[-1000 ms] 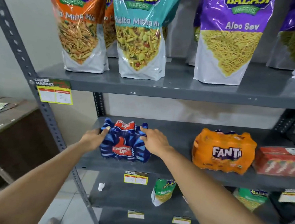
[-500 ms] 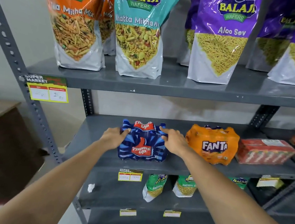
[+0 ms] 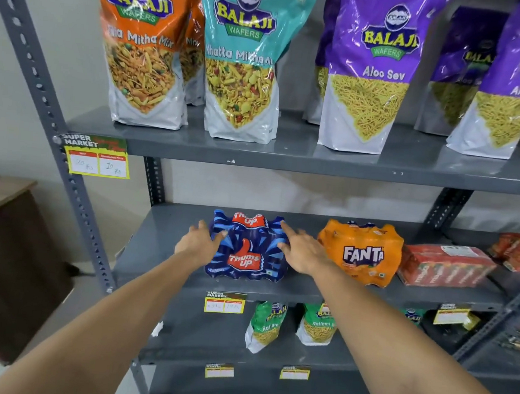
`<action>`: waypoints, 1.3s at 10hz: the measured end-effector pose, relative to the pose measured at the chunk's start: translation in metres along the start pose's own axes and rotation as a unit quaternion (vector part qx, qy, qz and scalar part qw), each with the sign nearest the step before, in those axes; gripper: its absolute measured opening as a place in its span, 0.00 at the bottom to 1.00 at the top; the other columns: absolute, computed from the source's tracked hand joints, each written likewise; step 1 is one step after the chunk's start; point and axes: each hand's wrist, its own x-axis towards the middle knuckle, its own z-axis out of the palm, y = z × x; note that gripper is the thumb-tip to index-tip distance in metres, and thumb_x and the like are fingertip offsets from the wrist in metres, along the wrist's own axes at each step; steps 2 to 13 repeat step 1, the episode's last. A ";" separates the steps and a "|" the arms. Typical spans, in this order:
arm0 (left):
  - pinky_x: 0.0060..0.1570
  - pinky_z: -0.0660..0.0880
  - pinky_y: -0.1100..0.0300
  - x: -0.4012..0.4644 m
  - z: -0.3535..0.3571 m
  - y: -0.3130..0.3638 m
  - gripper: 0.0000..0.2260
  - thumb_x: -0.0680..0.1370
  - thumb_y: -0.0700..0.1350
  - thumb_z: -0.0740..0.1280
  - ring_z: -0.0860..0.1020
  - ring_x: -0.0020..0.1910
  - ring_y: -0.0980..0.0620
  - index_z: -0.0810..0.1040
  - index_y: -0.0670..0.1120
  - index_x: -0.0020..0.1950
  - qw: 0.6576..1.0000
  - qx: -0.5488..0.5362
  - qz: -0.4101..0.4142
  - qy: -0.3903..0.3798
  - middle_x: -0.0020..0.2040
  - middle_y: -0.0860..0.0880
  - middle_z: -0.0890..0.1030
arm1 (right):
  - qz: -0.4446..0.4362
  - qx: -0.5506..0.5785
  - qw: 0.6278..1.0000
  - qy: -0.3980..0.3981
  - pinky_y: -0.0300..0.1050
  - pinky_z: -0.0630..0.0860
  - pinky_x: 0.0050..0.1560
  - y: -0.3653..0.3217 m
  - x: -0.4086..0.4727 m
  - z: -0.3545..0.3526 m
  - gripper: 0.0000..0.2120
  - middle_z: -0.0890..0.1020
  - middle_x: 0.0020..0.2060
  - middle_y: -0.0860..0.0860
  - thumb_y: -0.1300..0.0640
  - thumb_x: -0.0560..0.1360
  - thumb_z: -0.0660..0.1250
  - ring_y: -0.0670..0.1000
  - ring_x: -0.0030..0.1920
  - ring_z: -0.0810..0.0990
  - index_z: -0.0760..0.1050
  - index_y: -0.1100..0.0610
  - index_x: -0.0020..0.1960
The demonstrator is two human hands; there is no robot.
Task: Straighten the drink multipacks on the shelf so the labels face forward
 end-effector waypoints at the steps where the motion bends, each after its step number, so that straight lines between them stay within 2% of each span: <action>1: 0.46 0.75 0.49 -0.022 -0.005 0.005 0.23 0.80 0.57 0.57 0.79 0.54 0.41 0.68 0.43 0.68 0.994 0.072 0.032 0.077 0.62 0.43 0.75 | -0.036 -0.063 0.993 0.094 0.52 0.74 0.61 0.010 -0.014 -0.010 0.22 0.78 0.65 0.56 0.44 0.81 0.56 0.57 0.70 0.72 0.72 0.52 0.71; 13: 0.46 0.75 0.49 -0.022 -0.005 0.005 0.23 0.80 0.57 0.57 0.79 0.54 0.41 0.68 0.43 0.68 0.994 0.072 0.032 0.077 0.62 0.43 0.75 | -0.036 -0.063 0.993 0.094 0.52 0.74 0.61 0.010 -0.014 -0.010 0.22 0.78 0.65 0.56 0.44 0.81 0.56 0.57 0.70 0.72 0.72 0.52 0.71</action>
